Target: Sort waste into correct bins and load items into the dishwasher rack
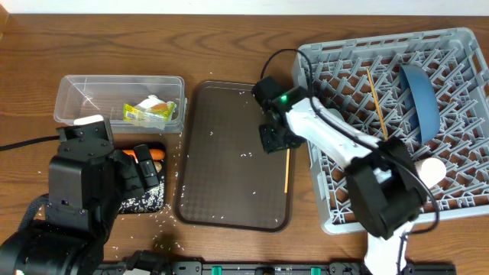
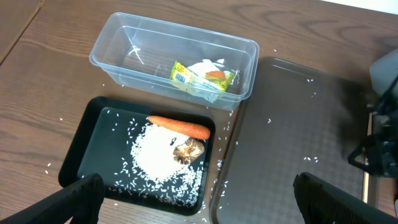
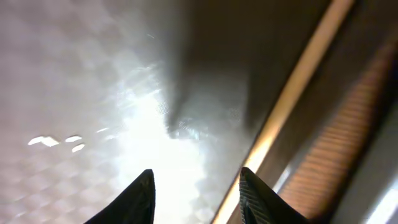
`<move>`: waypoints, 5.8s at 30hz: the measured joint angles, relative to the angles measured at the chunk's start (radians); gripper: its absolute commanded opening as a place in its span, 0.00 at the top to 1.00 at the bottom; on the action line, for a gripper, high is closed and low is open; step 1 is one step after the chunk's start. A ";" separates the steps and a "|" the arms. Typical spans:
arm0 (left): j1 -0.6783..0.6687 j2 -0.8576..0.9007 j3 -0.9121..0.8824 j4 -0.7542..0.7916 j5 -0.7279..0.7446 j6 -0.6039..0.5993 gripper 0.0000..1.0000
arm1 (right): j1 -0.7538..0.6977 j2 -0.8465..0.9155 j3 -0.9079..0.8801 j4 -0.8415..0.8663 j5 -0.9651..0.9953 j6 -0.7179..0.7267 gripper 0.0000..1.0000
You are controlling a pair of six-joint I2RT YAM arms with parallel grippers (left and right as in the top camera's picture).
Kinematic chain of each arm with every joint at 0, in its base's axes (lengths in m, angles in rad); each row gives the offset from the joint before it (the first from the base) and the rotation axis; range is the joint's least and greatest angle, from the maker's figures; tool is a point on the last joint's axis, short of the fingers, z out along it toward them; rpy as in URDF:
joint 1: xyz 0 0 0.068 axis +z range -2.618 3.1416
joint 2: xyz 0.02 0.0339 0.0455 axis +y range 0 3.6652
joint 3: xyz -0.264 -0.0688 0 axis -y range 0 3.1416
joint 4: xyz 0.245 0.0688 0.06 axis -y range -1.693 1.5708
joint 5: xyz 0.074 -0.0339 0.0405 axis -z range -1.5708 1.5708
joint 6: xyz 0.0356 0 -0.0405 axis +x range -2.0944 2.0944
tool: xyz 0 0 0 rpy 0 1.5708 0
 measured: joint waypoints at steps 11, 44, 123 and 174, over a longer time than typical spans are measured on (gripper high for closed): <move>0.000 0.000 0.000 0.000 0.000 0.000 0.02 | 0.000 0.039 0.000 -0.022 0.060 0.067 0.59; 0.000 0.000 0.000 0.000 0.000 0.000 0.02 | -0.189 -0.452 0.130 -0.047 0.080 -0.240 0.99; 0.000 0.000 0.000 0.000 0.000 0.000 0.02 | -0.310 -1.302 -0.306 0.187 -0.064 -0.557 0.01; 0.000 0.000 0.000 0.000 0.000 0.000 0.02 | -0.631 -2.003 -1.467 0.908 -0.181 -0.557 0.01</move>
